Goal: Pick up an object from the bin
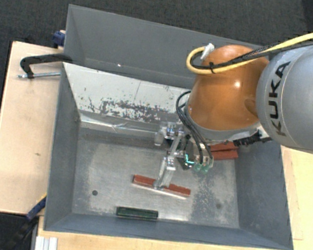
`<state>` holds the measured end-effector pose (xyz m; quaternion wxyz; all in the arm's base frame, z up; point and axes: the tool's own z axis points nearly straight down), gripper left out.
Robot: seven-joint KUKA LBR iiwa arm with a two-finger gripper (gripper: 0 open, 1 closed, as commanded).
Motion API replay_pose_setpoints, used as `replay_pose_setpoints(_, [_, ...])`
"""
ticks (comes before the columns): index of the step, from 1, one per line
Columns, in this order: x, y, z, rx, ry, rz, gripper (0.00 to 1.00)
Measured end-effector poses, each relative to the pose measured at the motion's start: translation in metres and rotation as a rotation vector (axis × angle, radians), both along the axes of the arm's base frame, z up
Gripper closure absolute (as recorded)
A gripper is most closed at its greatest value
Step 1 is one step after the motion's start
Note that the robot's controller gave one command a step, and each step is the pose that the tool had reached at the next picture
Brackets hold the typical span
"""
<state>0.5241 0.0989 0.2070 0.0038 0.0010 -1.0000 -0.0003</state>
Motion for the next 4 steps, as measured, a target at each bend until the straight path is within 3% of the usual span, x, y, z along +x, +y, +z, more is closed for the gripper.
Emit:
replay_pose_setpoints(1, [0.002,0.000,0.004,0.001,-0.009,-0.002,0.00])
replay_pose_setpoints(2, [-0.004,-0.009,-0.032,0.002,-0.017,0.050,0.00])
replay_pose_setpoints(3, [0.002,-0.029,-0.136,0.001,-0.008,0.131,1.00])
replay_pose_setpoints(4, [0.002,-0.029,-0.136,0.001,-0.008,0.131,1.00])
